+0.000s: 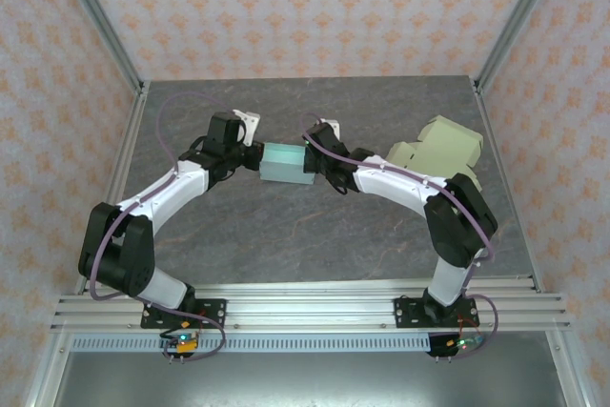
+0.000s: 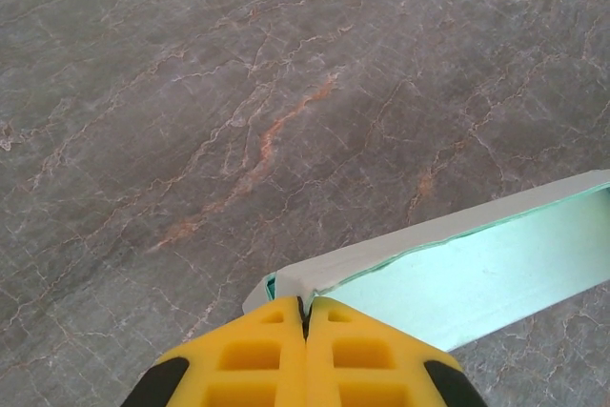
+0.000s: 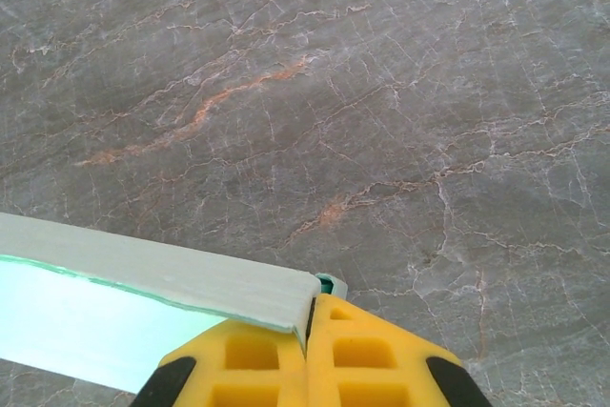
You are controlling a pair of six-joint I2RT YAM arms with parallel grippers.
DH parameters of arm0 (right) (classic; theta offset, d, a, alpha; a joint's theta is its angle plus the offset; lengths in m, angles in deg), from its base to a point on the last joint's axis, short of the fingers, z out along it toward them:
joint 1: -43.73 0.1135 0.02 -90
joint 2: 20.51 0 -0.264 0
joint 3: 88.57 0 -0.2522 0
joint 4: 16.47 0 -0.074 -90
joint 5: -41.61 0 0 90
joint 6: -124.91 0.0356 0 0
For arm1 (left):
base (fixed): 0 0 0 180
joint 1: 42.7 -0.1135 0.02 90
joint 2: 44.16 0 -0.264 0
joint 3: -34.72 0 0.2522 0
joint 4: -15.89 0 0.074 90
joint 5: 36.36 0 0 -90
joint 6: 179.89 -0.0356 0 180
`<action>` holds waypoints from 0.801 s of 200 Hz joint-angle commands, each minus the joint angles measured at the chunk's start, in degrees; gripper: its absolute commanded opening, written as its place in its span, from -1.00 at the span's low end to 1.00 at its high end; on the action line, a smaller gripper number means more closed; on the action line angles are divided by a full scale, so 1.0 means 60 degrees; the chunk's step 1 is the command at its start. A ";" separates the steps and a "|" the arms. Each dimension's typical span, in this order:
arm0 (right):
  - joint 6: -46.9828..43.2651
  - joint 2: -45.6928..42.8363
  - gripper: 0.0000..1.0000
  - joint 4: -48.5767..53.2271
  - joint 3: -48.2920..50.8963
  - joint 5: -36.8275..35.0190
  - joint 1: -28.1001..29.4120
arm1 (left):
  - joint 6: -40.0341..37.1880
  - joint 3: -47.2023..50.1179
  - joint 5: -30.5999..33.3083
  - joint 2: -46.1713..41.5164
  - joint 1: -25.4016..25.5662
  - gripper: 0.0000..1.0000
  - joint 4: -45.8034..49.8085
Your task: Fold the paper box
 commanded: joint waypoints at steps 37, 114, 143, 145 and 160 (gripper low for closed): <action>0.0107 0.0597 -0.99 0.1116 -0.0195 -0.0024 0.0250 | 0.1370 0.0137 -0.0695 -0.0185 0.0023 -0.94 -0.0218; 0.0275 0.0870 -0.99 0.1412 -0.0486 -0.0346 0.0372 | 0.3565 0.1332 0.0175 -0.0260 0.0571 -0.95 -0.1726; 0.0309 0.0901 -0.99 0.1459 -0.0510 -0.0362 0.0373 | 0.4215 0.1486 0.0396 -0.0306 0.0617 -0.95 -0.1878; 0.0304 0.0895 -0.99 0.1457 -0.0507 -0.0351 0.0375 | 0.4233 0.1477 0.0446 -0.0331 0.0617 -0.95 -0.1855; 0.0318 0.0907 -0.99 0.1464 -0.0507 -0.0336 0.0376 | 0.4260 0.1370 0.0707 -0.0498 0.0631 -0.95 -0.1654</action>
